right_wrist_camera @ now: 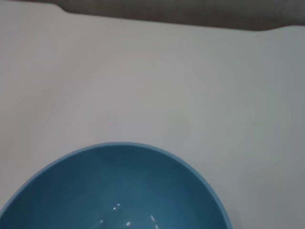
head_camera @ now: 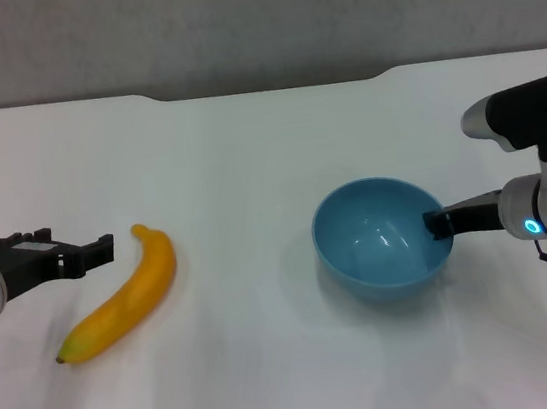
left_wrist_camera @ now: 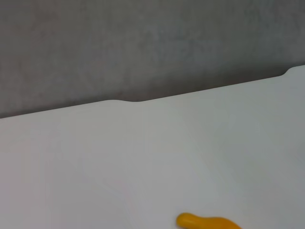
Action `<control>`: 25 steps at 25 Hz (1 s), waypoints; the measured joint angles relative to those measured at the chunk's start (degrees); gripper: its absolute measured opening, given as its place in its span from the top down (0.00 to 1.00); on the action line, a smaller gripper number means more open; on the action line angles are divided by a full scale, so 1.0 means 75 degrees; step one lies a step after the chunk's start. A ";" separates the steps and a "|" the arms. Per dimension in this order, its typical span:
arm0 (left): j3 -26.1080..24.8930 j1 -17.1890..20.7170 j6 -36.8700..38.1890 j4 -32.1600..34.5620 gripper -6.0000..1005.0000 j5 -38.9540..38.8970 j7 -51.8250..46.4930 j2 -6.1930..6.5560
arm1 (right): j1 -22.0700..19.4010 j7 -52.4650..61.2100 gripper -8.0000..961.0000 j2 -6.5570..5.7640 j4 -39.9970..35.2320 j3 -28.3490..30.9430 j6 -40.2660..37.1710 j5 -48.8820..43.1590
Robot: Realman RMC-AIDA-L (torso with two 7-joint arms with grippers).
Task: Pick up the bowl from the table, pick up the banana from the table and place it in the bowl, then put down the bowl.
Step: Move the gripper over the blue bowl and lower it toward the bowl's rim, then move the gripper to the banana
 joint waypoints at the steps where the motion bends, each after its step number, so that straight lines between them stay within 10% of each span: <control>1: 0.0000 -0.0003 0.0002 0.0003 0.12 0.0000 0.0000 0.0001 | -0.0012 -0.0042 0.82 0.0000 0.0001 -0.0001 -0.0027 0.0004; 25: 0.0072 -0.0220 -0.0447 0.0119 0.12 -0.0038 -0.0314 0.0037 | -0.0152 -0.0069 0.95 -0.0002 0.0753 -0.0002 -0.0136 0.0001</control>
